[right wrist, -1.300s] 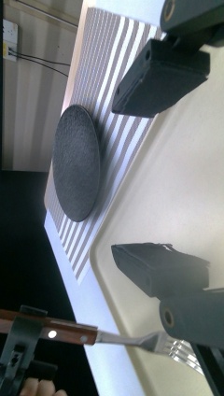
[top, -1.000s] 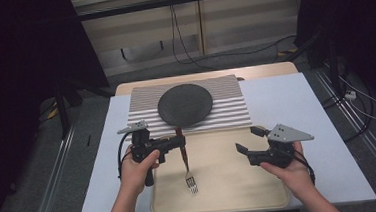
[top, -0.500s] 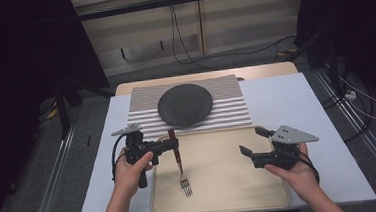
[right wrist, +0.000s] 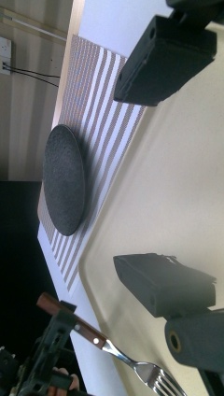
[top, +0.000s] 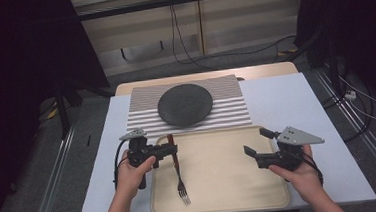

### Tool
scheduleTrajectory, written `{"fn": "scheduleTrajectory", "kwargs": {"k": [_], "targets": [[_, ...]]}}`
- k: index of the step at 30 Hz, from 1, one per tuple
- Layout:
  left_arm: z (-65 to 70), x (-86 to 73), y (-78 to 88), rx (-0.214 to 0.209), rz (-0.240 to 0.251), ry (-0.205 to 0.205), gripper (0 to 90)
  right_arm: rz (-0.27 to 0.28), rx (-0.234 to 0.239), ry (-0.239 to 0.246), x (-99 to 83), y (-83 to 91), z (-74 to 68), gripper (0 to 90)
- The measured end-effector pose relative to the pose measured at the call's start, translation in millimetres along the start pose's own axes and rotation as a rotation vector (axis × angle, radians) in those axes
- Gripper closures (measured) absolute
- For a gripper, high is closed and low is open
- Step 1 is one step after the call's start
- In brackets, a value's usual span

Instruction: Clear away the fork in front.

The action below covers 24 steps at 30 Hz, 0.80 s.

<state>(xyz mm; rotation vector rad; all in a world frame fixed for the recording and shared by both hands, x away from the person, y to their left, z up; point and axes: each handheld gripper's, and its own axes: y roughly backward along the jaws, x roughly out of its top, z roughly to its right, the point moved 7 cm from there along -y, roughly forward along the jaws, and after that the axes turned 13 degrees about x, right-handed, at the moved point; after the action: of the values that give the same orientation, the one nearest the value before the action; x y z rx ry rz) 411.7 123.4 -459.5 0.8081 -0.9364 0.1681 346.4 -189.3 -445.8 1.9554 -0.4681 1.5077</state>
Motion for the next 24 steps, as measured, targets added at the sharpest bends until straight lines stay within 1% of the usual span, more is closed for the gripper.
{"fn": "scheduleTrajectory", "kwargs": {"k": [1,3,4,8,12,17,19,20,21,22,24], "targets": [[-1.4,-1.6,-1.0,0.007,-0.006,-0.007,69.4,0.001,-0.001,0.0,0.2,0.6,0.3,17.3],[-2.8,-3.7,-2.7,0.006,-0.006,-0.002,69.2,0.004,-0.003,-0.002,0.5,1.0,0.4,17.3],[-4.7,-4.4,-2.6,0.014,-0.009,-0.01,68.8,0.006,-0.002,-0.002,0.6,1.4,0.6,17.2],[-9.1,-5.5,-0.9,0.03,-0.012,-0.017,67.3,0.007,-0.008,-0.006,-0.3,3.3,2.5,17.3],[-13.3,-7.1,0.6,0.052,-0.013,-0.032,65.6,0.008,-0.015,-0.012,-1.7,4.7,4.5,17.3],[-16.3,-9.0,-0.4,0.085,-0.013,-0.061,63.0,0.009,-0.013,-0.016,-2.0,5.0,4.4,17.3],[-17.7,-10.3,-1.0,0.088,-0.018,-0.066,62.0,0.006,-0.013,-0.016,-2.6,4.9,4.3,17.3],[-19.1,-11.6,-1.3,0.099,-0.019,-0.078,61.5,0.005,-0.01,-0.018,-3.3,4.8,4.0,17.3],[-19.1,-11.6,-1.3,0.099,-0.019,-0.078,60.9,0.005,-0.01,-0.018,-3.3,4.8,4.0,17.3],[-19.7,-12.5,-1.1,0.103,-0.026,-0.087,60.9,0.003,-0.011,-0.015,-3.7,5.0,4.1,17.3],[-20.8,-14.5,-1.0,0.109,-0.03,-0.09,60.4,0.003,-0.014,-0.016,-4.5,5.8,4.9,17.3]]}}
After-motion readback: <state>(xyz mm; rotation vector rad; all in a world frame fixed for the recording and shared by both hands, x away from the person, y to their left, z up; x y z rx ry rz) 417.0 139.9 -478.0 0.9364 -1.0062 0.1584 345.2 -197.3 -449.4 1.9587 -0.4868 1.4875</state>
